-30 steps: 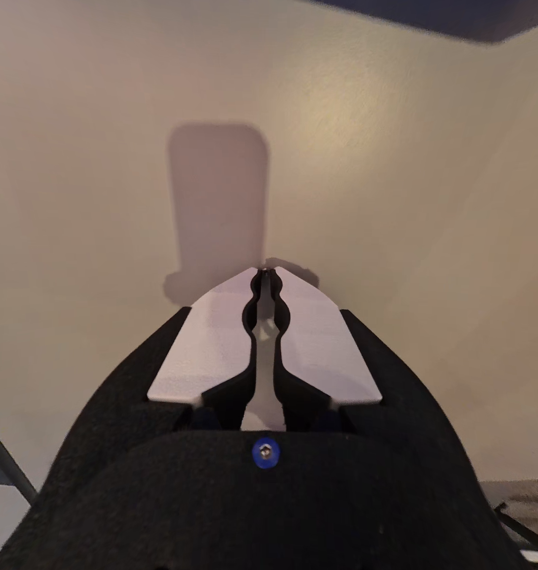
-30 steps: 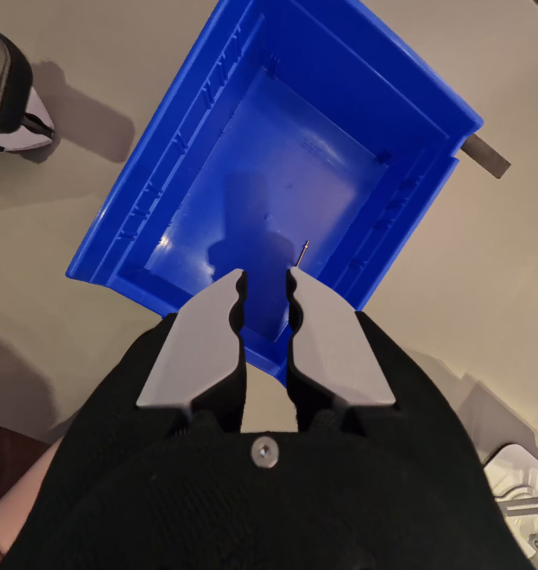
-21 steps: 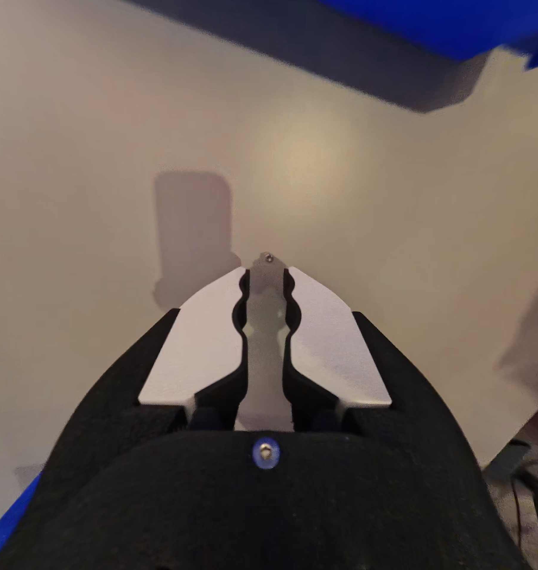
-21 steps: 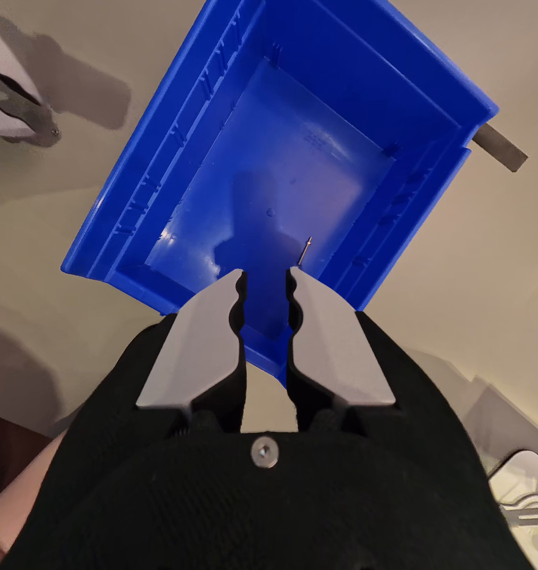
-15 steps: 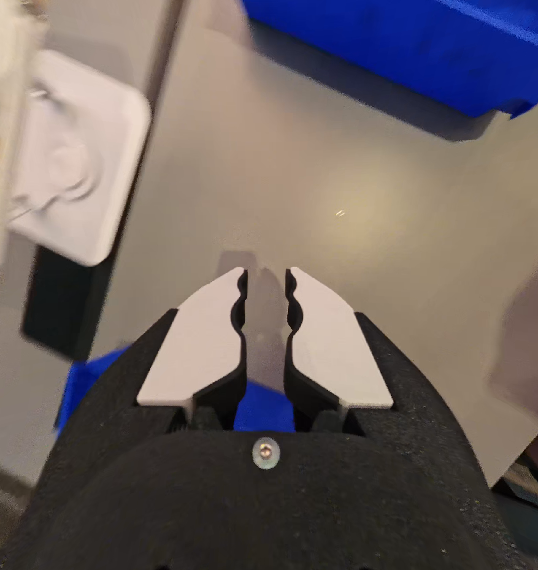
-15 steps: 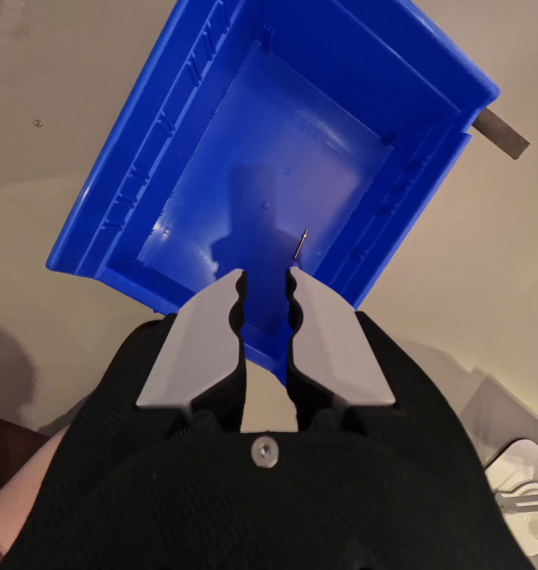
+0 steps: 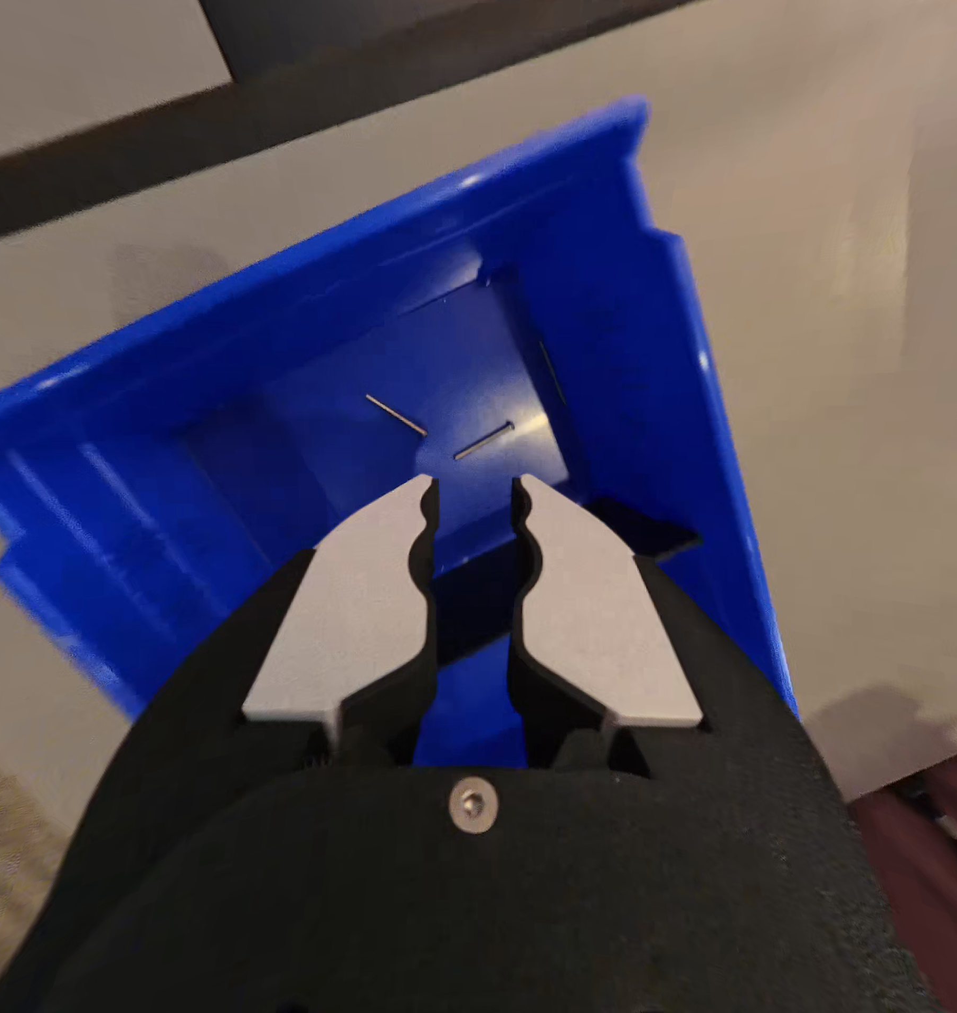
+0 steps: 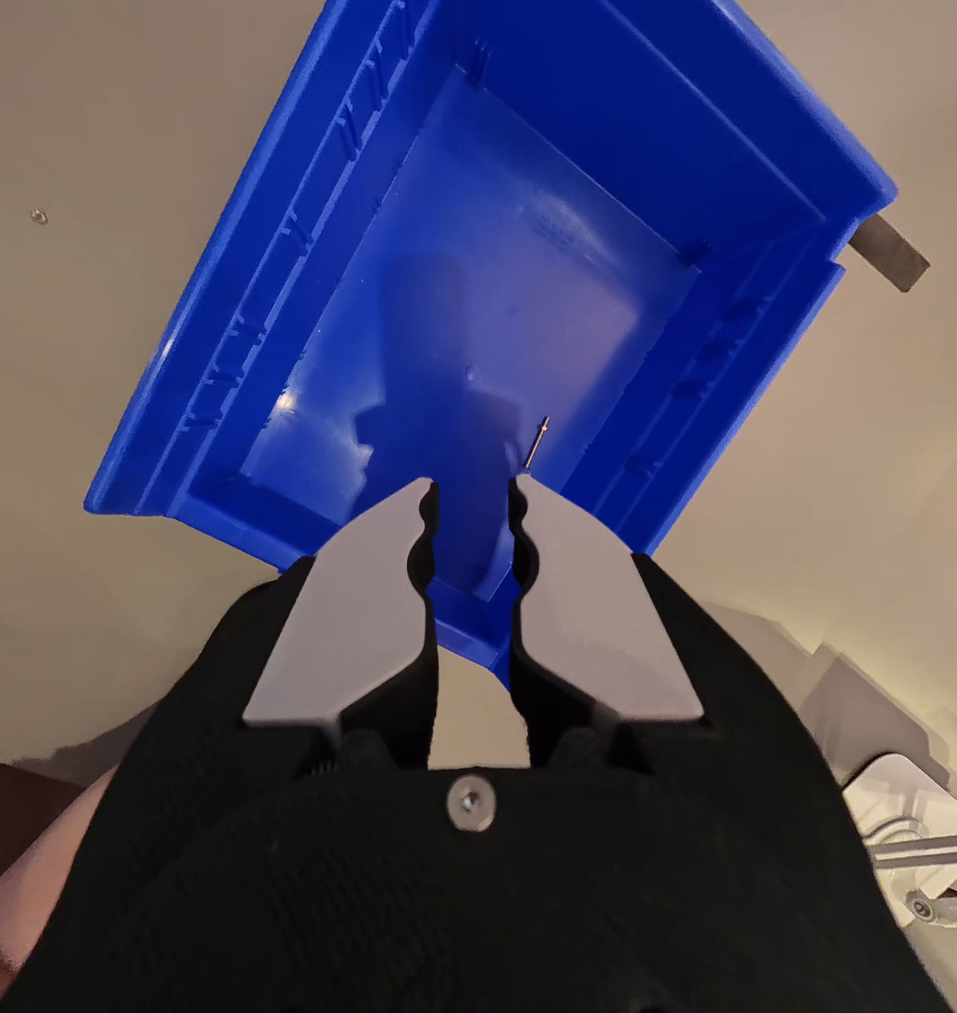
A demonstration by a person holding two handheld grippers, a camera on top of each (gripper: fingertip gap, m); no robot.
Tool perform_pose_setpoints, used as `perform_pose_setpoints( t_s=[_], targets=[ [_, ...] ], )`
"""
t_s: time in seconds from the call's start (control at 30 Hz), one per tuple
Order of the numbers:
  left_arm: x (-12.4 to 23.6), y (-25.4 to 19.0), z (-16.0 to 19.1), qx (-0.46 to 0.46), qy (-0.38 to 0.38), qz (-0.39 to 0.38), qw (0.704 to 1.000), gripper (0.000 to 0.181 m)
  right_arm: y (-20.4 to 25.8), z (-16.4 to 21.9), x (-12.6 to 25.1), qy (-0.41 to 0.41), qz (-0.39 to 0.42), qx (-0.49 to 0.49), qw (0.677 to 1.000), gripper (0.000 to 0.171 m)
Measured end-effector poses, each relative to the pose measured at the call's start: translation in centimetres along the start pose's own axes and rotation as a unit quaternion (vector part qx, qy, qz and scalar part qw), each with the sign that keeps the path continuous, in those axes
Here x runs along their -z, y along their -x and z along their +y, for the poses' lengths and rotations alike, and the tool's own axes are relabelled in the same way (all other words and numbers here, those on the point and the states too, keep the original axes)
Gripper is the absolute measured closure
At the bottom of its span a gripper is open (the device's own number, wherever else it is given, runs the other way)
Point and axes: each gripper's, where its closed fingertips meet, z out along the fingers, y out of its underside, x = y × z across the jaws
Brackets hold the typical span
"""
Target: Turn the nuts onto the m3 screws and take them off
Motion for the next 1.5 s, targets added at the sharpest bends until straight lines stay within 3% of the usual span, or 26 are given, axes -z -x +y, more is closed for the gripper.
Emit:
perform_pose_setpoints(
  t_s=[0.2, 0.3, 0.47, 0.8, 0.93, 1.13, 1.2, 1.3, 1.4, 1.5],
  targets=[
    [-5.7, 2.0, -0.2, 0.088, 0.034, -0.001, 0.996, 0.157, -0.5, 0.7, -0.7, 0.026, 0.006, -0.013, 1.000, 0.146],
    [-6.6, 3.9, -0.1, 0.097, 0.046, -0.054, 0.993, 0.157, -0.6, 0.6, -0.7, 0.025, 0.004, -0.012, 1.000, 0.146],
    [-7.9, 3.7, 0.2, 0.127, 0.055, -0.030, 0.990, 0.157, -0.4, 0.5, -0.9, 0.025, -0.004, -0.007, 1.000, 0.145],
    [-8.0, 4.4, 0.4, 0.088, 0.064, -0.098, 0.989, 0.178, -0.2, 0.4, -0.8, 0.019, -0.010, 0.002, 1.000, 0.146],
    [-8.0, 4.4, 0.4, 0.074, 0.061, -0.110, 0.989, 0.178, -0.3, 0.5, -0.7, 0.015, -0.012, 0.000, 1.000, 0.146],
    [-5.4, 4.6, -1.2, 0.057, -0.007, -0.111, 0.992, 0.178, -0.6, 0.5, -0.5, 0.008, -0.010, -0.006, 1.000, 0.146],
    [-3.1, 3.3, -2.7, 0.041, -0.056, -0.088, 0.994, 0.178, -0.7, 0.3, -0.3, 0.001, -0.006, -0.006, 1.000, 0.146],
    [1.5, -1.9, -5.1, 0.000, -0.152, 0.014, 0.988, 0.179, -0.2, -1.0, 0.5, -0.030, -0.005, 0.004, 1.000, 0.147],
    [6.9, -10.3, -5.6, -0.083, -0.246, 0.154, 0.953, 0.179, 1.5, -3.9, 2.1, -0.099, -0.015, 0.033, 0.994, 0.147],
    [10.6, -18.2, -3.8, -0.167, -0.312, 0.243, 0.903, 0.179, 5.0, -8.6, 4.9, -0.215, -0.046, 0.075, 0.973, 0.147]
  ],
)
